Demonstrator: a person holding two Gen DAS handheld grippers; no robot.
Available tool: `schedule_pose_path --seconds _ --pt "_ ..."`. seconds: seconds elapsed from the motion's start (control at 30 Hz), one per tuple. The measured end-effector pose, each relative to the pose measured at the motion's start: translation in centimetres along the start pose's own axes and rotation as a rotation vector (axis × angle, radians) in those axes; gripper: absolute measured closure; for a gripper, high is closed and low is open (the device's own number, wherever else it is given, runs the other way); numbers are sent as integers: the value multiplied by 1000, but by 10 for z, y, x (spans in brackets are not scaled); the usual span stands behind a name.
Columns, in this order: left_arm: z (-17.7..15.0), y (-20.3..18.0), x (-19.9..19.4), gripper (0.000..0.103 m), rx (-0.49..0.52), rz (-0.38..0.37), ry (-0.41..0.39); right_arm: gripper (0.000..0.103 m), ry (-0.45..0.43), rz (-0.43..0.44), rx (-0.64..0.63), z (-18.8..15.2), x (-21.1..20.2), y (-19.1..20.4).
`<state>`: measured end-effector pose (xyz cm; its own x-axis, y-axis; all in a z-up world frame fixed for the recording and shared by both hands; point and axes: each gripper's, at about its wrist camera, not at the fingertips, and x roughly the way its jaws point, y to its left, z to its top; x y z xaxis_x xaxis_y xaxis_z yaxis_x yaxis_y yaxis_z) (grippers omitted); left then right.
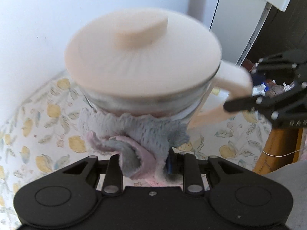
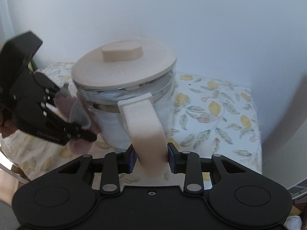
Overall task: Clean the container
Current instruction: 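Rub the cloth around the glass body with the left gripper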
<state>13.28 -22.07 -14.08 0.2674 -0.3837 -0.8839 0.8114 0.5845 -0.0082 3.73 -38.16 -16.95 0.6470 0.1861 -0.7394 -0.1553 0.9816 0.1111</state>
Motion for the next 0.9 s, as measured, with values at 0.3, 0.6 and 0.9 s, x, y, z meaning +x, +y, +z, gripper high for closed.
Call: schedule_pose_path --seconds 0.3,0.6,0.9 --pt "8 -6 -12 79 28 24 -4 66 -21 37 4 -3 -4 9" --pt "1 -2 10 79 -6 9 16 66 -12 40 -9 -3 -4 13" --pt "-12 8 50 79 -66 -28 47 66 6 37 -14 -1 -3 15"
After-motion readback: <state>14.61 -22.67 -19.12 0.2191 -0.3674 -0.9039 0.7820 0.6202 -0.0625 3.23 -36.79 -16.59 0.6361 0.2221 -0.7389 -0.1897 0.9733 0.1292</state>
